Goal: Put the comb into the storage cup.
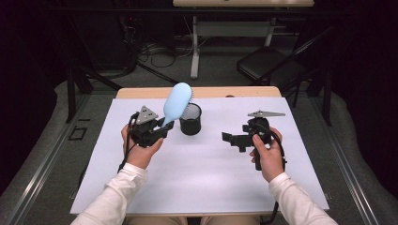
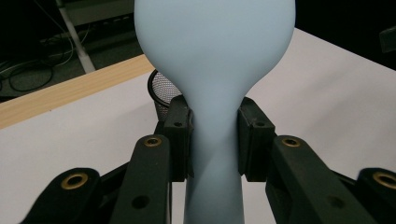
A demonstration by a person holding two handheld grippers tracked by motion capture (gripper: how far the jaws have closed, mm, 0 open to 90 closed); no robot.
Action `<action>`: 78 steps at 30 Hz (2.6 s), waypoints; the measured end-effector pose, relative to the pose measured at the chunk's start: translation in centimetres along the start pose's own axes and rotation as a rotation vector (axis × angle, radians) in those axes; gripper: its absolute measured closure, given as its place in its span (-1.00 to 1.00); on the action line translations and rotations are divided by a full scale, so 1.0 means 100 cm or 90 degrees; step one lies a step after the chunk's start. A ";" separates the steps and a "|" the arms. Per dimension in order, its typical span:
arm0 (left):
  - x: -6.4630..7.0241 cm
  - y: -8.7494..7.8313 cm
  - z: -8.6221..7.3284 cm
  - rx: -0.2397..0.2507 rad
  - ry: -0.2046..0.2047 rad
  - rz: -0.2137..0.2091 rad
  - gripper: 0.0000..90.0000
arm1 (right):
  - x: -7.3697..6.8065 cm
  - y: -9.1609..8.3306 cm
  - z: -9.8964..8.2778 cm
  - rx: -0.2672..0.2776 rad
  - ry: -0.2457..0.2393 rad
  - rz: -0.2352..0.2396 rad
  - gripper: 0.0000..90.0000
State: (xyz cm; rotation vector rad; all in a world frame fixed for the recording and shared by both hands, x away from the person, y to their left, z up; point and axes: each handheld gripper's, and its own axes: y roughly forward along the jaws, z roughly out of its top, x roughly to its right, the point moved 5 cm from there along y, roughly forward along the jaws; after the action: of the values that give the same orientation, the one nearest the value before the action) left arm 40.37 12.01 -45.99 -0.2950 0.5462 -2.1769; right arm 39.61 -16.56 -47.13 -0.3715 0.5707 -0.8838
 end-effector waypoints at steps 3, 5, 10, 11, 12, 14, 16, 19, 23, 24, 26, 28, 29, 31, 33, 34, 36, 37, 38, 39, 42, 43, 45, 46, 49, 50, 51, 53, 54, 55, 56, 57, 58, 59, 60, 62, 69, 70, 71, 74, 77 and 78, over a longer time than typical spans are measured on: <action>0.000 0.000 0.000 0.000 -0.001 0.000 0.55 | -0.002 0.002 0.004 -0.003 -0.006 -0.001 -0.96; 0.000 0.000 0.000 0.000 -0.001 0.001 0.55 | -0.003 0.003 0.006 -0.005 -0.008 0.000 -0.96; 0.000 0.001 0.000 0.001 -0.001 0.001 0.55 | -0.005 0.006 0.011 -0.011 -0.013 0.001 -0.96; 0.000 0.001 0.000 0.001 -0.001 0.000 0.55 | -0.006 0.008 0.013 -0.012 -0.012 0.001 -0.96; 0.000 0.001 0.000 0.001 -0.001 0.001 0.55 | -0.006 0.008 0.014 -0.015 -0.010 0.002 -0.96; 0.000 0.001 0.000 0.002 -0.002 0.000 0.55 | -0.006 0.010 0.015 -0.017 -0.010 0.003 -0.96; 0.000 0.001 0.000 0.002 -0.002 0.001 0.55 | -0.006 0.012 0.018 -0.021 -0.005 0.005 -0.95; 0.000 0.002 0.001 0.001 -0.002 0.001 0.55 | -0.007 0.013 0.021 -0.021 -0.002 0.009 -0.95; 0.000 0.003 0.000 0.001 -0.001 0.000 0.55 | -0.009 0.015 0.026 -0.023 0.001 0.011 -0.95; 0.000 0.003 0.001 0.002 -0.001 0.000 0.55 | -0.009 0.015 0.027 -0.024 0.001 0.013 -0.94; 0.001 0.004 0.001 0.002 0.000 0.000 0.55 | -0.011 0.016 0.030 -0.024 0.001 0.015 -0.94; 0.001 0.004 0.001 0.002 -0.001 -0.001 0.55 | -0.013 0.017 0.032 -0.025 0.002 0.015 -0.93; 0.001 0.004 0.001 0.002 -0.002 0.000 0.55 | -0.013 0.018 0.033 -0.024 -0.004 0.016 -0.93; 0.001 0.004 0.001 0.003 -0.001 -0.002 0.55 | -0.015 0.019 0.034 -0.026 -0.005 0.017 -0.93; 0.002 0.005 0.001 0.002 0.000 -0.001 0.55 | -0.016 0.020 0.036 -0.027 -0.006 0.017 -0.93; 0.002 0.005 0.001 0.002 0.000 -0.003 0.55 | -0.017 0.021 0.036 -0.028 -0.007 0.017 -0.93; 0.002 0.005 0.001 0.003 -0.001 -0.002 0.55 | -0.019 0.022 0.037 -0.028 -0.008 0.018 -0.93; 0.002 0.006 0.001 0.003 0.000 -0.003 0.55 | -0.020 0.022 0.038 -0.028 -0.009 0.018 -0.93; 0.002 0.006 0.000 0.003 0.000 -0.002 0.55 | -0.021 0.023 0.038 -0.029 -0.009 0.018 -0.93; 0.002 0.006 0.000 0.004 0.000 -0.002 0.55 | -0.022 0.024 0.039 -0.029 -0.009 0.019 -0.92; 0.003 0.007 0.000 0.004 -0.001 -0.003 0.55 | -0.024 0.025 0.041 -0.030 -0.012 0.022 -0.92; 0.004 0.007 0.000 0.003 -0.001 -0.003 0.55 | -0.025 0.026 0.041 -0.030 -0.013 0.024 -0.92; 0.004 0.008 -0.001 0.004 0.001 -0.004 0.55 | -0.027 0.027 0.042 -0.033 -0.014 0.026 -0.92; 0.005 0.009 -0.001 0.003 0.001 -0.004 0.55 | -0.028 0.028 0.042 -0.033 -0.014 0.027 -0.92; 0.006 0.010 -0.002 0.002 0.003 -0.005 0.55 | -0.031 0.029 0.043 -0.034 -0.013 0.032 -0.92; 0.007 0.010 -0.002 0.003 0.000 -0.005 0.55 | -0.032 0.029 0.043 -0.033 -0.015 0.034 -0.92; 0.007 0.010 -0.002 0.002 0.002 -0.006 0.55 | -0.033 0.030 0.044 -0.034 -0.013 0.036 -0.92; 0.008 0.011 -0.002 0.001 0.003 -0.007 0.55 | -0.034 0.031 0.045 -0.035 -0.012 0.037 -0.92; 0.009 0.012 -0.002 0.001 0.003 -0.009 0.55 | -0.035 0.031 0.046 -0.034 -0.014 0.039 -0.92; 0.009 0.012 -0.003 0.001 0.003 -0.009 0.55 | -0.036 0.031 0.046 -0.035 -0.013 0.041 -0.92; 0.010 0.013 -0.003 0.001 0.004 -0.010 0.55 | -0.037 0.031 0.047 -0.035 -0.014 0.042 -0.92; 0.010 0.013 -0.003 0.000 0.003 -0.011 0.55 | -0.039 0.032 0.048 -0.035 -0.015 0.043 -0.92; 0.011 0.013 -0.003 0.000 0.005 -0.011 0.55 | -0.039 0.032 0.048 -0.034 -0.017 0.044 -0.92; 0.011 0.014 -0.003 0.001 0.005 -0.011 0.55 | -0.041 0.032 0.049 -0.035 -0.014 0.046 -0.92; 0.012 0.014 -0.004 0.001 0.005 -0.012 0.55 | -0.042 0.032 0.050 -0.034 -0.015 0.048 -0.92; 0.013 0.015 -0.004 0.002 0.004 -0.012 0.55 | -0.043 0.032 0.051 -0.034 -0.016 0.049 -0.92; 0.017 0.016 -0.004 0.007 0.008 -0.016 0.55 | -0.048 0.036 0.053 -0.040 -0.019 0.053 -0.91; 0.017 0.016 -0.004 0.008 0.009 -0.016 0.55 | -0.049 0.036 0.053 -0.040 -0.017 0.055 -0.91; 0.018 0.017 -0.004 0.008 0.010 -0.017 0.55 | -0.049 0.036 0.054 -0.040 -0.016 0.055 -0.91; 0.019 0.017 -0.004 0.009 0.011 -0.017 0.55 | -0.050 0.036 0.055 -0.041 -0.013 0.058 -0.90; 0.020 0.018 -0.004 0.013 0.012 -0.017 0.55 | -0.052 0.036 0.057 -0.044 -0.007 0.063 -0.88; 0.021 0.018 -0.004 0.014 0.013 -0.018 0.55 | -0.053 0.036 0.058 -0.043 -0.008 0.063 -0.87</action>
State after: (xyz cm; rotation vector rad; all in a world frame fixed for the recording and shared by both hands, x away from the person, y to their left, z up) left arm 40.18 9.51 -47.17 -0.2697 0.5324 -2.2144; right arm 42.75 -9.77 -42.81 -0.4067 0.6040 -0.7686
